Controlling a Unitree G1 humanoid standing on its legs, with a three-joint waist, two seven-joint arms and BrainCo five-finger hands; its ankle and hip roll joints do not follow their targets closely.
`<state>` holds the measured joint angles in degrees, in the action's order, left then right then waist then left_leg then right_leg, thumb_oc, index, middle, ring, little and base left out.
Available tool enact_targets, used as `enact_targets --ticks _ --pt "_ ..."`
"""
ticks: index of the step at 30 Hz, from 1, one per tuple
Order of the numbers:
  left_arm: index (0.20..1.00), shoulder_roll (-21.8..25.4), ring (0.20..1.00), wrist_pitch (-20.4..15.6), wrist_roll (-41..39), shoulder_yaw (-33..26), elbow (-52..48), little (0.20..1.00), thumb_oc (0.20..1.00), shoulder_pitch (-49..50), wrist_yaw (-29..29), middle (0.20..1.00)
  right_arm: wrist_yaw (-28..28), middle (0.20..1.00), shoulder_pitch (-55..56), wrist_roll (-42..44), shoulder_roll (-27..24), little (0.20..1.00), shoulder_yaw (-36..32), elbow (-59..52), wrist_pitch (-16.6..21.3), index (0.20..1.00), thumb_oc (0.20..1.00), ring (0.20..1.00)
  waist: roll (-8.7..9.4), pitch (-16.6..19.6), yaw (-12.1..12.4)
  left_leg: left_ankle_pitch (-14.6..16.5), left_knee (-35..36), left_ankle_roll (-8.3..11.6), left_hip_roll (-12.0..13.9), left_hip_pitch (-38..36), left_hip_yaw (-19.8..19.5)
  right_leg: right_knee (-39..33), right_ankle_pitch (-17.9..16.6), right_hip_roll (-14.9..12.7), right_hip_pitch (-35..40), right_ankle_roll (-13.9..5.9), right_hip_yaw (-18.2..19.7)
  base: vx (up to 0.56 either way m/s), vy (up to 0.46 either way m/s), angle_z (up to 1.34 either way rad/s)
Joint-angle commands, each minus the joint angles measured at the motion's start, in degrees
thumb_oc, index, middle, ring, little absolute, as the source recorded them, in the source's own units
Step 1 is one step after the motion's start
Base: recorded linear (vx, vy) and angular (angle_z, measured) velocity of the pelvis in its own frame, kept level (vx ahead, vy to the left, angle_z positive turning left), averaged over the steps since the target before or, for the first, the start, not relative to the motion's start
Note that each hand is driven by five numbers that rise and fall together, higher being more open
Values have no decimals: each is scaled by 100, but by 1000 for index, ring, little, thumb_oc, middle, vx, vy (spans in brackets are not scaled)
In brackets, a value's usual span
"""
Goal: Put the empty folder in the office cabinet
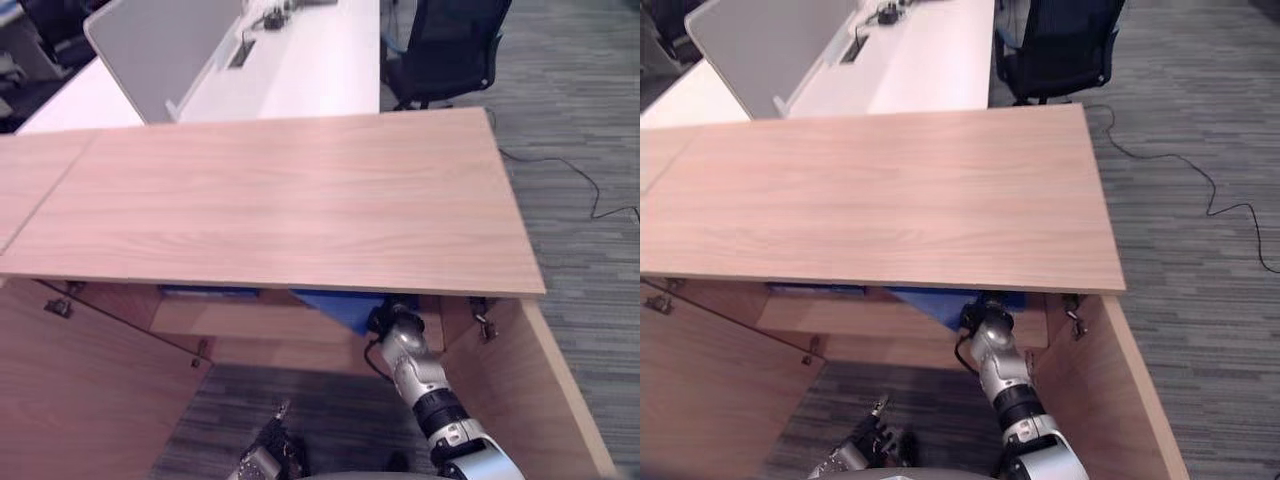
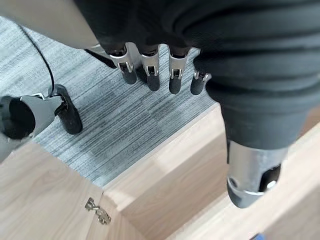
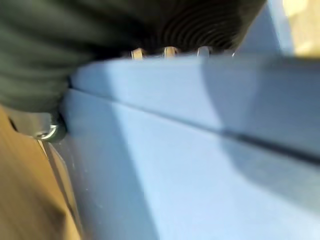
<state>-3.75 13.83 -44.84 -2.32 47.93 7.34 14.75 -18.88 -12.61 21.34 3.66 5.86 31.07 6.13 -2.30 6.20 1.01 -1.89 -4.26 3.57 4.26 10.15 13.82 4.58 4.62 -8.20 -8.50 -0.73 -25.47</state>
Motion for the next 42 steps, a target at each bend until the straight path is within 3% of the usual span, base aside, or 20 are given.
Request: enact_targets --ticks 1,3,8,13,19,20,22,24,30,34,38,42 --pt "1000 -865 1000 165 317 143 246 1000 1000 449 100 1000 235 200 -240 0 820 200 -120 -257 211 200 200 200 15 34 36 423 829 105 -76 -910 23 -958 -538 378 -12 -202 239 -71 170 22" --pt "1000 -871 1000 274 423 286 193 1000 1000 569 35 1000 314 200 -42 44 905 200 -182 -234 180 200 200 200 -35 201 33 344 926 10 -135 -987 -64 -958 -623 327 78 -303 242 -108 236 3" --pt "1000 -914 1000 281 339 335 116 1000 1000 575 25 1000 330 200 28 -1 929 200 -144 -174 150 200 200 200 -36 229 45 352 926 -176 -286 -1015 -99 -958 -793 174 27 -436 290 -113 161 -6" --pt "1000 -902 1000 309 235 348 159 1000 1000 305 188 1000 358 200 14 -40 914 200 -155 -186 78 200 200 200 14 210 -40 299 926 -448 -525 -857 -162 -958 -1023 -157 -267 -712 286 -169 190 -5" --pt "1000 -827 1000 369 219 398 179 1000 1000 248 303 1000 330 200 84 -41 936 200 -129 -319 23 200 200 200 34 103 -92 290 926 -635 -626 -816 -180 -958 -993 -287 -298 -917 322 -76 119 -5" --pt "1000 -791 1000 372 201 326 140 1000 1000 259 341 1000 355 200 156 -46 955 200 -74 -382 -22 200 200 200 -21 40 -68 333 926 -691 -553 -876 -159 -592 -711 -328 -231 -984 357 11 36 -4" --pt "1000 -762 1000 371 198 247 87 1000 1000 382 316 1000 430 200 186 -78 950 200 -70 -439 -54 200 200 200 -78 -17 6 376 926 -701 -436 -965 -122 -34 -385 -476 -82 -974 391 33 21 -4" --pt "1000 -753 1000 365 204 235 98 1000 1000 410 298 1000 465 200 184 -72 962 200 -63 -496 -62 200 200 200 -63 -26 49 358 926 -687 -405 -963 -90 65 -359 -507 -73 -963 472 26 -11 -13" --pt "1000 -755 1000 347 231 400 -224 1000 1000 440 289 1000 600 200 42 -73 964 200 206 -1090 -269 200 200 200 163 -369 130 386 926 -489 -348 -916 -61 -406 -373 -365 188 -927 623 41 -96 -9" --pt "1000 -768 1000 302 174 546 -493 1000 1000 -86 353 1000 505 200 -510 68 1089 200 178 -1451 -358 200 200 200 183 -784 107 119 891 -359 -181 -352 -95 -328 -426 -204 -367 -762 445 -174 -166 3" --pt "1000 -960 1000 208 151 631 -837 1000 1000 -833 272 1000 400 200 -1391 211 1198 200 106 -1765 -340 200 200 200 226 -1236 1 160 -89 -363 -58 929 -244 398 -315 -328 -1338 -606 258 -257 -123 25" --pt "1000 -1072 1000 157 221 766 -1012 1000 1000 -1180 214 1000 352 200 -1933 216 1155 200 140 -1997 -378 200 200 200 250 -1126 -97 344 -787 -393 -40 2057 -383 956 -165 -457 -2251 -562 257 -145 -46 24"
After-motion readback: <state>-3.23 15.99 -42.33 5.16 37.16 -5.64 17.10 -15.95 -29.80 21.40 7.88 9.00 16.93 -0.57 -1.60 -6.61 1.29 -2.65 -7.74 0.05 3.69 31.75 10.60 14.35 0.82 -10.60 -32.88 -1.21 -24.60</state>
